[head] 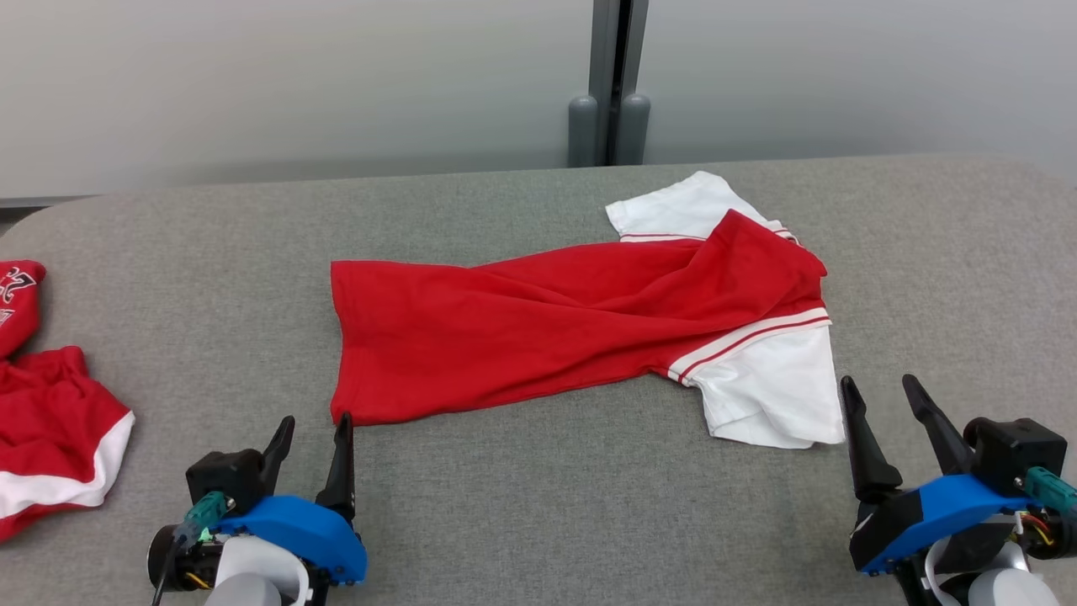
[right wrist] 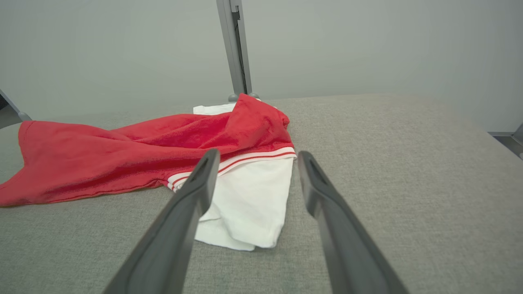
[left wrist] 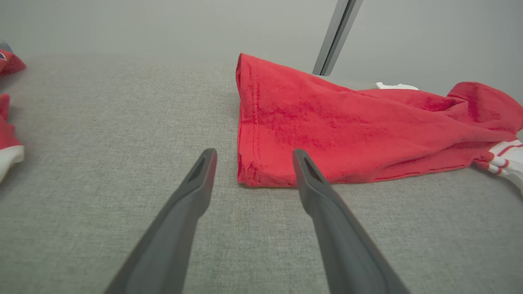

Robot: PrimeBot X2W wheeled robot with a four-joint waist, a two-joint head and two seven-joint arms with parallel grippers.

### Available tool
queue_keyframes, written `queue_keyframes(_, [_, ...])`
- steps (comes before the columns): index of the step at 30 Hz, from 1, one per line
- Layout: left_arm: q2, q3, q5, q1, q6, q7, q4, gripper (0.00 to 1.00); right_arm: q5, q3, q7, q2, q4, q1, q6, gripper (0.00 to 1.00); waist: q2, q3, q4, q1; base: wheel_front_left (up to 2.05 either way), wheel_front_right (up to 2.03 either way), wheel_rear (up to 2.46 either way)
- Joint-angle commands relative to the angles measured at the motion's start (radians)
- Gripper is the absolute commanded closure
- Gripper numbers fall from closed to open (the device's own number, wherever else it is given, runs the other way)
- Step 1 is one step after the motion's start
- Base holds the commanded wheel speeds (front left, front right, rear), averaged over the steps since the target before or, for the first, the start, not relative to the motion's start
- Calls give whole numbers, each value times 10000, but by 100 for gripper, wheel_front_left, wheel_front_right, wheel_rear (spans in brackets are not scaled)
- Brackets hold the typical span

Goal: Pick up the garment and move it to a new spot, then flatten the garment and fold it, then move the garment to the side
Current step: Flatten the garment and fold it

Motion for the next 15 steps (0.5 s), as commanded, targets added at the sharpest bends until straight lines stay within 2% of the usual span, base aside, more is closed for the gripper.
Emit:
queue_keyframes(1, [-27, 17, -71, -313, 56, 67, 257, 0, 35, 38, -68, 13, 28, -112, 1, 0, -1, 95, -25, 0, 0, 0, 0])
queue_keyframes(10, [-129, 272, -353, -1875, 505, 282, 2389, 0, 22, 308, -124, 8, 204, -570, 1, 0, -1, 832, -547, 0, 0, 0, 0])
queue_keyframes(15, [-173, 431, -534, -2264, 843, 571, 3360, 0, 89, 347, 136, 3, 711, -909, 1, 0, -1, 1125, -741, 0, 0, 0, 0])
